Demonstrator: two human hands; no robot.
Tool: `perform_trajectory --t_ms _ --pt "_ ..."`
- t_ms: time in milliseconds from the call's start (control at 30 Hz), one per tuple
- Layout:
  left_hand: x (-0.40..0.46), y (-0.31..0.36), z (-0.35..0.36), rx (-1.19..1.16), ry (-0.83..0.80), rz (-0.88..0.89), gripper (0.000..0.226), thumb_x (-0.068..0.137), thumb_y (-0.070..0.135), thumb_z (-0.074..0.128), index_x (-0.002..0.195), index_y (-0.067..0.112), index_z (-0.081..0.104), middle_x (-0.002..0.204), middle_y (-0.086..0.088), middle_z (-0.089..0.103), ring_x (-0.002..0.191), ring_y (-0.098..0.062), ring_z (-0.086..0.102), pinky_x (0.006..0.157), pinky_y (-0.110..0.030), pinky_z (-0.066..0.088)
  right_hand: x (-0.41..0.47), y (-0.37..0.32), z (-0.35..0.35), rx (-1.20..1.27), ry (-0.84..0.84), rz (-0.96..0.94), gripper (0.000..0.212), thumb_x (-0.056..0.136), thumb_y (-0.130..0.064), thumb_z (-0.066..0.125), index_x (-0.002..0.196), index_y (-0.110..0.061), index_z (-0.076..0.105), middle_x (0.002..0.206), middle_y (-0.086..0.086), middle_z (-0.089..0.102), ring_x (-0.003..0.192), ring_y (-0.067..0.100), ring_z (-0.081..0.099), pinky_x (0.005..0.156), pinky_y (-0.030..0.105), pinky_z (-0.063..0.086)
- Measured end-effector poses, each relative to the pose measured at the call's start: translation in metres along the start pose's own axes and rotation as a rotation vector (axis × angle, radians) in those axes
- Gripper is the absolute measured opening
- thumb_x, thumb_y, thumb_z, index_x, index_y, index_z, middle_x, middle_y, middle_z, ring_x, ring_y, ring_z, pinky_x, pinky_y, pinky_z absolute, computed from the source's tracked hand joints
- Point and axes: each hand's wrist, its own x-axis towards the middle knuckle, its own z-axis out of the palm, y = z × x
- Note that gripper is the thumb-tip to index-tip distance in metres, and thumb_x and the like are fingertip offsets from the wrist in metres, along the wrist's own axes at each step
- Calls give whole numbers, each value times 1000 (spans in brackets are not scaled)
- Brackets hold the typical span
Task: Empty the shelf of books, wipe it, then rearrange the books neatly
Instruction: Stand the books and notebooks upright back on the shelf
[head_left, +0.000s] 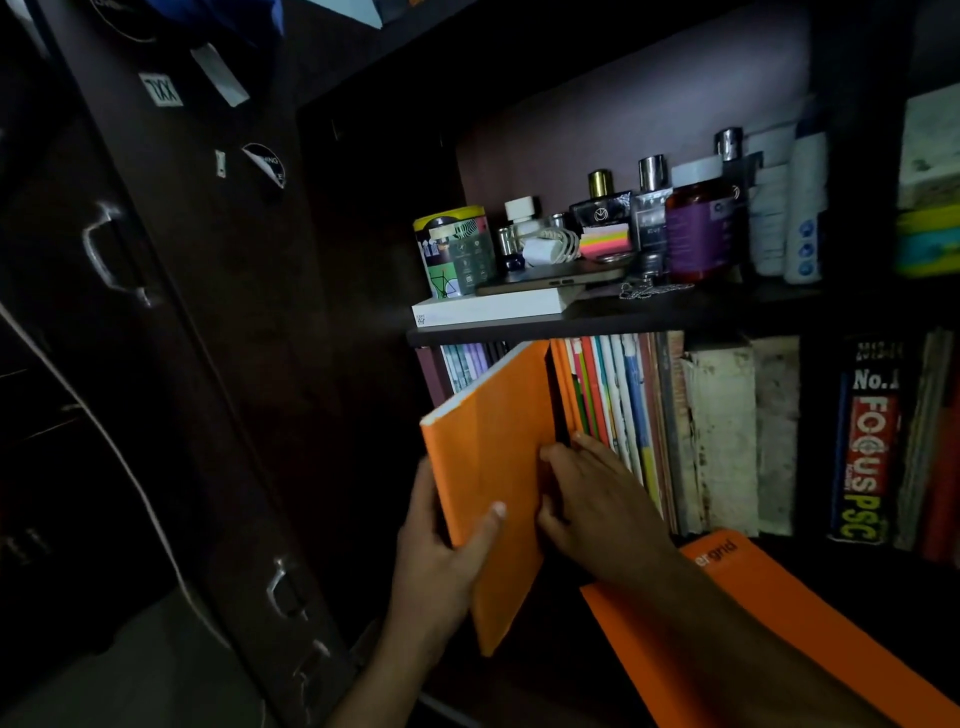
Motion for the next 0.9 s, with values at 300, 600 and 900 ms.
perform_trajectory --t_ms 300,600,900 --pt "17 21 4 -48 -45 -28 32 96 35 63 113 56 48 114 18 67 103 -7 69 87 -36 58 0 4 0 71 12 -33 31 80 -16 64 109 -16 51 82 -3 66 94 16 65 122 27 21" --pt "23 27 14 -100 -11 -44 24 98 31 62 113 46 52 104 12 72 92 -8 72 73 -29 57 0 11 1 177 36 -79 13 90 -18 46 103 -21 46 83 -5 63 86 11 61 121 30 23" --pt "35 23 13 -7 35 -17 18 97 34 64 108 44 54 106 8 73 89 -10 73 76 -36 60 1 14 -3 233 71 -76 11 91 -24 46 102 -22 49 82 -6 64 90 9 54 118 18 19"
